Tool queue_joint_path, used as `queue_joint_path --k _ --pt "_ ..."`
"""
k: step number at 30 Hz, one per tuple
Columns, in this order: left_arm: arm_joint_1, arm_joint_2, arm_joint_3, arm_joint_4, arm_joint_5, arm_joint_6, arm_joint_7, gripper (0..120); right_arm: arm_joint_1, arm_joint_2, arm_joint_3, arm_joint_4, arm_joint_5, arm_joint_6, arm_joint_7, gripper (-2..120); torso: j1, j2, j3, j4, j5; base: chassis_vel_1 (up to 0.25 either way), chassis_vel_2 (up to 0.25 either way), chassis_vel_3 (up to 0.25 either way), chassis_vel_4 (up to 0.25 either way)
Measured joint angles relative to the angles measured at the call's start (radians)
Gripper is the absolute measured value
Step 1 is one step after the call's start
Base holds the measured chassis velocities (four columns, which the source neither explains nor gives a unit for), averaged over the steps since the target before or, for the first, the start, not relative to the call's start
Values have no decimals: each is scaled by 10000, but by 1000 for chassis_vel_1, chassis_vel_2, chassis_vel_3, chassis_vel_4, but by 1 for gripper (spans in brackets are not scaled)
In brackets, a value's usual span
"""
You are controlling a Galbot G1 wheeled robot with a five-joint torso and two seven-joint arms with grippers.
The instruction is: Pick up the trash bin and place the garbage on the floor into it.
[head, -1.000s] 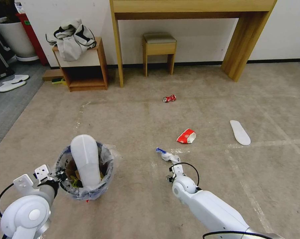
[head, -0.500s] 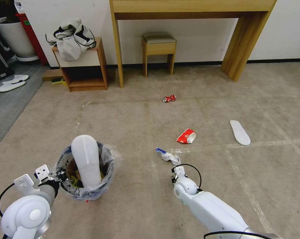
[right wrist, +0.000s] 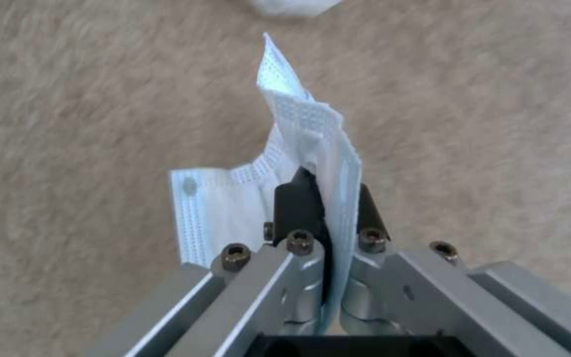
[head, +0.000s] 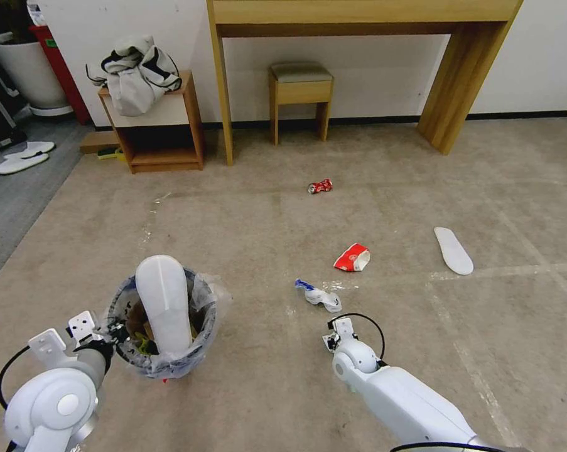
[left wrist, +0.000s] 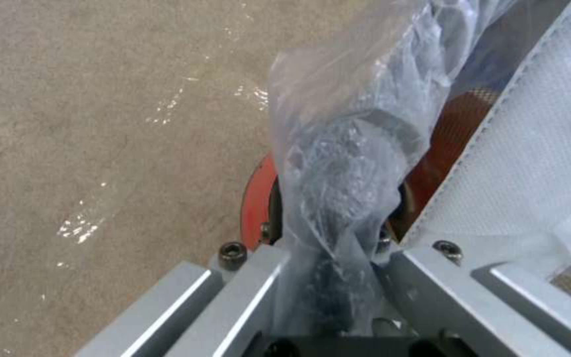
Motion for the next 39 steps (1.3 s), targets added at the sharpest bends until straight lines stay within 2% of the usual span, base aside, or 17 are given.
queue_joint_path --k 6,11,12,13,15,16,17,19,20,22,23,25,27,31,34,36,39 --pt "-23 22 -2 0 -19 0 1 0 -56 -817 623 1282 279 455 -234 0 0 -1 0 -2 -2 0 0 0 0" --pt "-30 28 -3 -1 -28 0 1 0 -29 -911 744 1514 373 539 -292 0 0 0 0 -2 0 0 0 0 0" --pt "-80 32 8 -66 -68 0 -20 0 394 -1347 1258 3027 1063 963 -547 0 0 0 0 0 -2 0 0 0 0" --pt "-80 32 8 -66 -68 0 -20 0 394 -1347 1258 3027 1063 963 -547 0 0 0 0 0 -2 0 0 0 0" --pt "-84 46 29 -198 -122 4 -41 0 1010 -1723 1450 4725 1295 1627 -963 0 0 0 -1 1 0 0 0 0 0" --pt "-84 46 29 -198 -122 4 -41 0 1010 -1723 1450 4725 1295 1627 -963 0 0 0 -1 1 0 0 0 0 0" --pt "-92 65 33 -277 -170 4 -46 0 1228 -1845 1498 5329 1360 1828 -1072 0 0 0 -2 0 -10 0 0 0 0" --pt "-117 93 65 -415 -266 24 -89 0 1546 -2079 1506 6292 1549 2160 -1349 0 1 -1 0 1 5 0 0 0 0" --pt "-117 93 65 -415 -266 24 -89 0 1546 -2079 1506 6292 1549 2160 -1349 0 1 -1 0 1 5 0 0 0 0" --pt "-133 131 129 -558 -338 35 -112 0 1910 -2418 1480 7278 1687 2718 -2061 0 0 0 -1 -1 -5 0 0 0 0" --pt "-133 131 129 -558 -338 35 -112 0 1910 -2418 1480 7278 1687 2718 -2061 0 0 0 -1 -1 -5 0 0 0 0" --pt "-134 194 178 -702 -412 61 -138 0 2336 -2749 1253 8240 2053 3181 -2873 0 0 0 -1 -1 -1 0 0 0 0" --pt "-134 253 192 -775 -477 70 -149 0 2713 -2894 1020 8713 2383 3381 -3251 0 0 0 -1 -2 -1 0 0 0 0" --pt "-143 327 192 -845 -546 80 -187 0 3425 -2893 569 9221 3114 3485 -3484 0 0 -1 -1 -2 -1 0 0 0 0" --pt "-177 364 215 -879 -628 99 -219 0 4385 -2610 -103 9427 3955 3468 -3379 0 0 0 -1 -1 -2 0 0 0 0" --pt "-218 382 247 -887 -668 108 -239 0 5285 -2264 -999 9340 4408 3361 -3086 0 0 -1 0 1 -3 0 0 0 0" --pt "-248 387 265 -890 -691 112 -242 0 5745 -1986 -1689 9167 4604 3140 -2763 0 0 0 1 1 -4 0 0 0 0"
